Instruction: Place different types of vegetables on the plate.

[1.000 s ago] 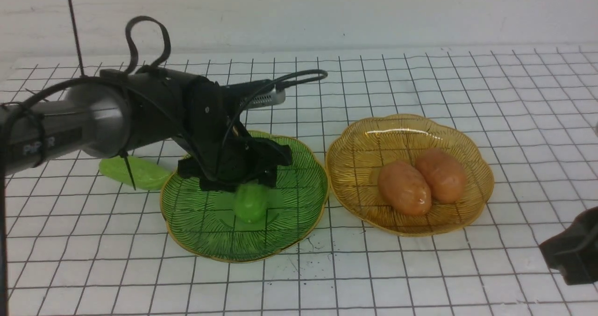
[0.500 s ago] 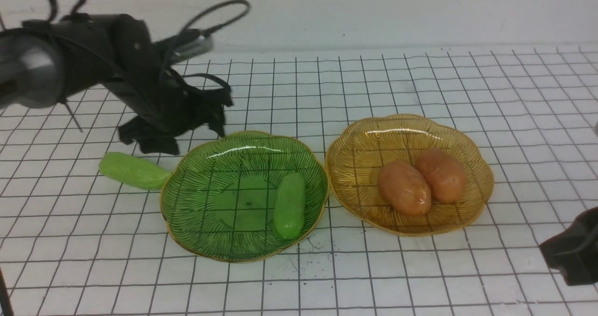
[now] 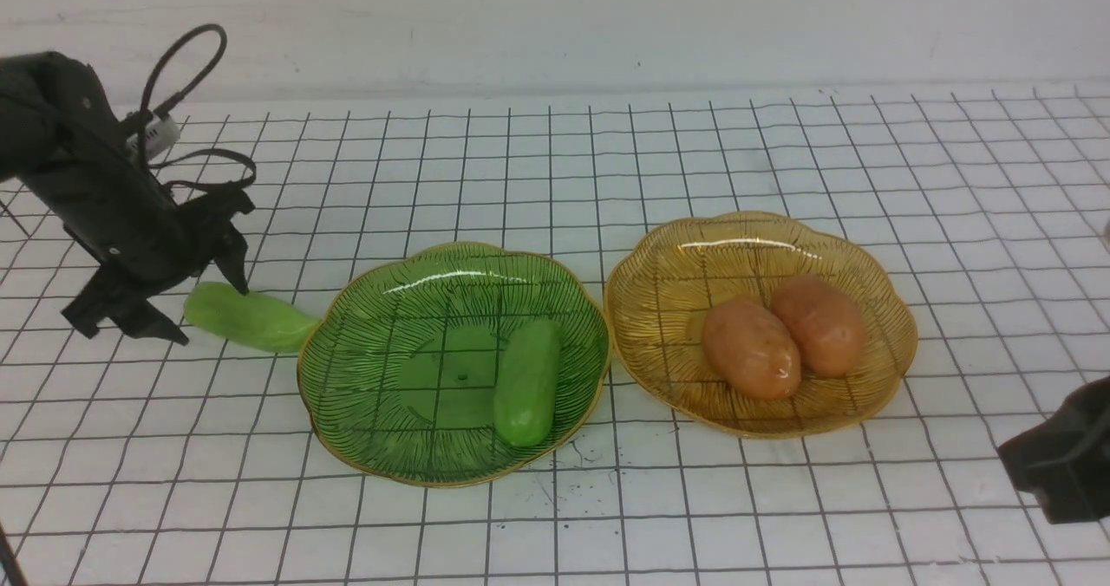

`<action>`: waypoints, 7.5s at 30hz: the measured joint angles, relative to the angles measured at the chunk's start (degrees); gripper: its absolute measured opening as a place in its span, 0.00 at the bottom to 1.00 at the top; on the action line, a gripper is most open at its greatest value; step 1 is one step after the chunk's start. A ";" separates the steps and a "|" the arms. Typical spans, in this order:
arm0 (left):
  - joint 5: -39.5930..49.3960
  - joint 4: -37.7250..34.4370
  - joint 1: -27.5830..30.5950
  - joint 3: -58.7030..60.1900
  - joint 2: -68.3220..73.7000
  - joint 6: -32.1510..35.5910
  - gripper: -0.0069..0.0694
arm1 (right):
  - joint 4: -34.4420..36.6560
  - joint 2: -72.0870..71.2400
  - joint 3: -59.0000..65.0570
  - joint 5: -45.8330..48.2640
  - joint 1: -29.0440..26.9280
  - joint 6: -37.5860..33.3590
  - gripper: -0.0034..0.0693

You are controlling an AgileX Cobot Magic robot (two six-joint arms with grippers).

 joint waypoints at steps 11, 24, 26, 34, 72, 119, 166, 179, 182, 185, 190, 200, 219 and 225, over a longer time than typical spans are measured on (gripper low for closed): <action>-9.20 -6.31 -0.06 -1.01 5.86 -1.96 0.71 | 0.00 0.00 0.00 -0.31 0.00 0.00 0.14; -4.07 -3.22 -0.05 -1.05 3.32 13.06 0.60 | 0.00 0.00 0.00 -1.39 0.00 0.00 0.14; -1.96 -3.22 -0.19 -1.79 0.70 19.16 0.60 | 0.00 0.00 0.00 -1.85 0.00 0.00 0.14; 9.45 -8.78 -6.83 -3.37 -7.15 42.03 0.60 | 0.00 0.00 0.00 -3.09 0.00 0.00 0.14; 10.79 0.62 -23.21 -6.59 -8.14 47.54 0.16 | -11.20 -40.62 34.41 -50.96 0.00 5.27 0.14; 23.58 0.40 -23.21 -18.83 -17.66 49.42 0.08 | -11.33 -57.12 55.30 -44.11 -17.01 5.16 0.14; -25.81 -7.49 -23.21 65.61 -105.29 40.28 0.08 | -11.28 -57.12 55.35 -44.43 -20.47 5.16 0.14; -22.68 3.55 -16.71 71.13 -110.87 39.75 0.08 | -11.28 -57.12 55.35 -44.43 -20.47 5.16 0.14; -23.92 4.16 -12.08 75.50 -113.16 39.75 0.08 | -11.28 -57.12 55.35 -44.43 -20.47 5.16 0.14; -24.11 4.59 -8.83 80.02 -113.29 39.75 0.08 | -11.28 -57.12 55.35 -44.43 -20.47 5.16 0.14; -24.47 4.78 -7.81 84.90 -113.29 39.75 0.08 | -11.28 -57.12 55.35 -44.46 -20.47 5.16 0.14; -25.24 4.16 -7.25 85.08 -113.29 39.75 0.08 | -11.28 -57.12 55.35 -44.46 -20.47 5.16 0.14; -25.34 4.16 -7.25 85.08 -113.29 39.75 0.08 | -11.28 -57.12 55.35 -44.46 -20.47 5.16 0.14; -25.34 4.16 -7.25 85.08 -113.29 39.75 0.08 | -11.28 -57.12 55.35 -44.46 -20.47 5.16 0.14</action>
